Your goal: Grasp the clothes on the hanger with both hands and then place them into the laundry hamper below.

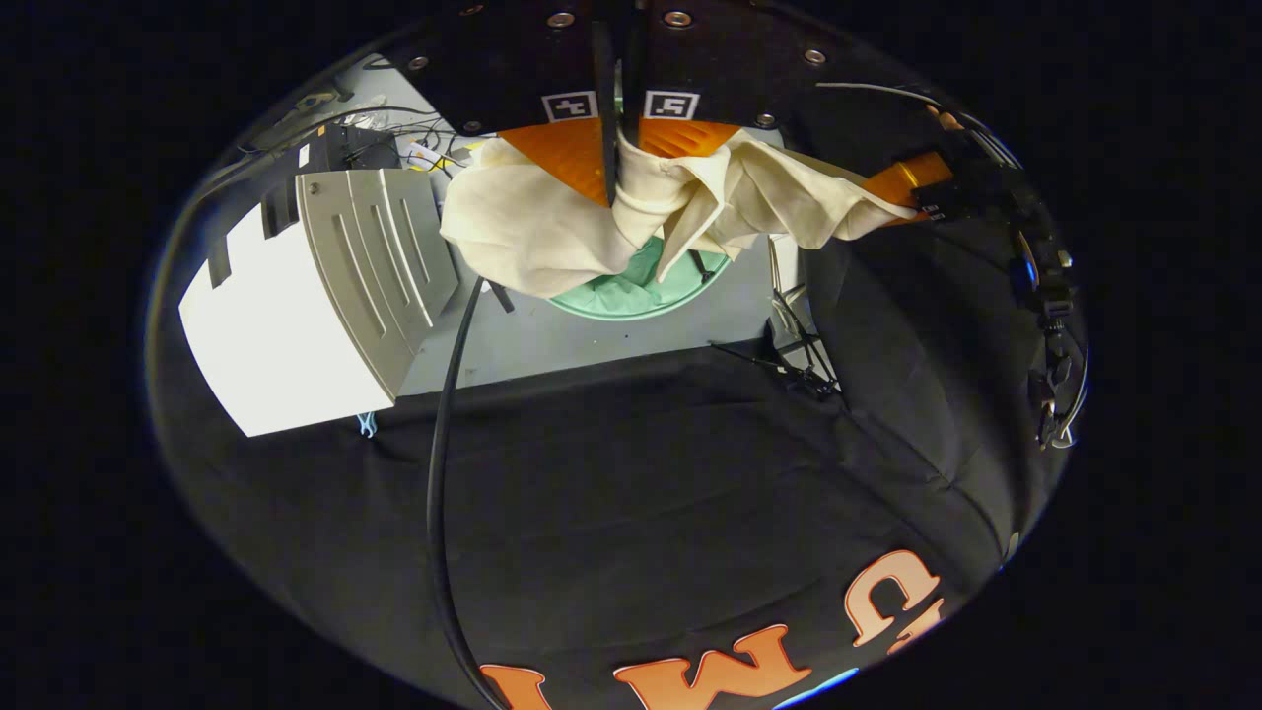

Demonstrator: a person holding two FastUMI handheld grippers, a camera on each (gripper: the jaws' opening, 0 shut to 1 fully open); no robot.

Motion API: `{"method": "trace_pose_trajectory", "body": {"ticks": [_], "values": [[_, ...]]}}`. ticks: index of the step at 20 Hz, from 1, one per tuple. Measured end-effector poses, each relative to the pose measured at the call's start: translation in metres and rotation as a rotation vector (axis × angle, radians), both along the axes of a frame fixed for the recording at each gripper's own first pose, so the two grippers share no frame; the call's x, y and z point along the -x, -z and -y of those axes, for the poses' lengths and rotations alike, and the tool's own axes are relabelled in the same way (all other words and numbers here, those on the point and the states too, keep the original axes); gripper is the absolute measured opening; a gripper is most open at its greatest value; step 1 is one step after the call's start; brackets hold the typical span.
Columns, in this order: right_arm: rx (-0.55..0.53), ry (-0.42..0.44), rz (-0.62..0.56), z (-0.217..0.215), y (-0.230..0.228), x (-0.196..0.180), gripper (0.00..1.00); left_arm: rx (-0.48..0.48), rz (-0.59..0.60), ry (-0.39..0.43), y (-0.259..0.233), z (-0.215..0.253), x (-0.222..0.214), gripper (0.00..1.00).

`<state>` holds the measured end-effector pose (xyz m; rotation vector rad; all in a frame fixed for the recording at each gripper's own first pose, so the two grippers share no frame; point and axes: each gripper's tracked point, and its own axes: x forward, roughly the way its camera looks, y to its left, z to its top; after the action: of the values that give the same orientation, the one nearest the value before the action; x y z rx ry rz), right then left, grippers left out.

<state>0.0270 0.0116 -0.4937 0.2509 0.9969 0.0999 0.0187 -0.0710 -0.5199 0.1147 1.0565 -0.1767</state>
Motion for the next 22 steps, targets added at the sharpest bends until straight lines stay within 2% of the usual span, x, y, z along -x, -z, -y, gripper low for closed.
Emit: {"method": "trace_pose_trajectory", "body": {"ticks": [6,8,9,10,11,12,13,15,16,17,18,19,20,22], "values": [[0.021,-0.037,-0.05,-0.027,0.023,0.002,0.07,-0.007,-0.063,0.025,0.02,0.023,0.003,0.05],[0.025,-0.043,-0.057,-0.031,0.028,0.003,0.11,-0.003,-0.079,0.036,0.022,0.028,0.008,0.09],[0.022,-0.041,-0.058,-0.033,0.029,0.003,0.11,-0.003,-0.086,0.039,0.023,0.029,0.009,0.05],[0.024,-0.036,-0.059,-0.032,0.029,0.005,0.11,0.001,-0.092,0.04,0.026,0.03,0.011,0.12],[0.028,-0.03,-0.061,-0.029,0.03,0.005,0.0,0.005,-0.097,0.037,0.026,0.029,0.013,0.31],[0.031,-0.025,-0.062,-0.027,0.03,0.005,0.15,0.011,-0.1,0.032,0.029,0.028,0.014,0.44],[0.036,-0.019,-0.064,-0.024,0.03,0.006,0.05,0.013,-0.099,0.025,0.027,0.028,0.014,0.58],[0.042,-0.006,-0.067,-0.017,0.029,0.008,0.39,0.015,-0.095,0.013,0.024,0.025,0.014,0.86],[0.044,0.001,-0.069,-0.014,0.028,0.009,0.24,0.009,-0.092,0.005,0.023,0.022,0.013,0.81],[0.043,0.004,-0.069,-0.012,0.026,0.012,0.39,0.007,-0.087,0.0,0.02,0.021,0.012,0.81],[0.041,0.005,-0.068,-0.011,0.026,0.012,0.47,0.001,-0.078,-0.006,0.018,0.02,0.013,0.88],[0.043,0.005,-0.064,-0.009,0.024,0.012,0.43,-0.005,-0.069,-0.012,0.016,0.019,0.012,0.96],[0.05,0.008,-0.061,-0.005,0.021,0.014,0.55,-0.007,-0.06,-0.015,0.012,0.02,0.012,1.0],[0.061,0.013,-0.049,-0.002,0.014,0.017,0.83,-0.011,-0.036,-0.01,0.001,0.019,0.011,0.98]]}}
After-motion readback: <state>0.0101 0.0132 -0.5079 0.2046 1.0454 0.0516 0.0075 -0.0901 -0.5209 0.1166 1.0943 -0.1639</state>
